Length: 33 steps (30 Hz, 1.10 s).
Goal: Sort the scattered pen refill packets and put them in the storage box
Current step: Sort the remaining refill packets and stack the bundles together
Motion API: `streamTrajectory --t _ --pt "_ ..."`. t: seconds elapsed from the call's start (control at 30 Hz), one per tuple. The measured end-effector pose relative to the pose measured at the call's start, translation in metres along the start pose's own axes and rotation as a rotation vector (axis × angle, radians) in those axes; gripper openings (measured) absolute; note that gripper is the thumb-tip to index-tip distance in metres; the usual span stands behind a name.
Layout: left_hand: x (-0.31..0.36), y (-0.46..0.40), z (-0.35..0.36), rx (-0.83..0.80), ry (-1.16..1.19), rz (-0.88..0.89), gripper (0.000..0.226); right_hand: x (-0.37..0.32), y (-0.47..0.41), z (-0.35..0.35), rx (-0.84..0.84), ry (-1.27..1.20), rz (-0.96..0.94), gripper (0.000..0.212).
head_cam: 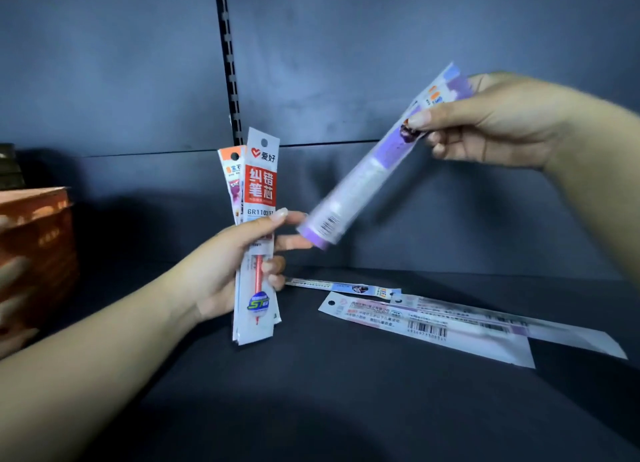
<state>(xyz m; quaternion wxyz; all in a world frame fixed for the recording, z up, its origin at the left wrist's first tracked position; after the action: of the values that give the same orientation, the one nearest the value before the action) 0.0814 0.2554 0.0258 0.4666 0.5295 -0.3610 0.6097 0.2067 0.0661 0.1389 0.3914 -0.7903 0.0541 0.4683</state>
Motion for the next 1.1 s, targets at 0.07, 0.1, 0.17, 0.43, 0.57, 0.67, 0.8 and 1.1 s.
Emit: streamTrajectory --t 0.07,0.1,0.17,0.43,0.57,0.67,0.8,1.1 --pt "-0.001 0.0 0.001 0.013 -0.008 -0.009 0.026 -0.009 0.004 -0.003 -0.027 0.048 -0.004 0.014" --pt "-0.002 -0.001 0.001 0.01 -0.009 -0.008 0.026 -0.011 0.005 -0.002 -0.059 0.061 0.005 0.017" --pt "-0.003 0.0 0.004 -0.02 -0.022 -0.016 0.024 -0.005 0.008 0.009 -0.166 0.101 0.05 0.017" --pt "-0.009 0.01 0.016 -0.262 -0.196 0.016 0.058 0.032 0.007 0.082 -0.343 0.028 0.094 0.016" --pt "-0.006 0.008 0.013 -0.184 -0.257 0.077 0.034 0.026 0.007 0.087 -0.272 -0.029 0.047 0.014" --pt "-0.003 0.001 0.004 -0.073 -0.186 0.16 0.011 0.025 -0.002 0.068 -0.169 0.076 0.028 0.013" --pt "-0.003 -0.006 -0.008 0.058 -0.059 0.22 0.015 0.06 0.005 0.045 -0.387 0.513 0.248 0.015" --pt "-0.006 -0.008 -0.01 0.042 -0.114 0.232 0.005 0.144 0.019 0.065 -0.38 0.67 0.474 0.04"
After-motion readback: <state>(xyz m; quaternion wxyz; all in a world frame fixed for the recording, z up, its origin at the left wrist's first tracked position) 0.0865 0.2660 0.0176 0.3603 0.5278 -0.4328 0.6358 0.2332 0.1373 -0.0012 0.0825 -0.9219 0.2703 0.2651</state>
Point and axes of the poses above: each hand's wrist, its own y-axis away from the middle knuckle, its own z-axis out of the palm, x = y × z, the point moved 3 cm from there along -y, towards the middle knuckle, and after that the axes turned 11 degrees about -z, right-handed, at the moved point
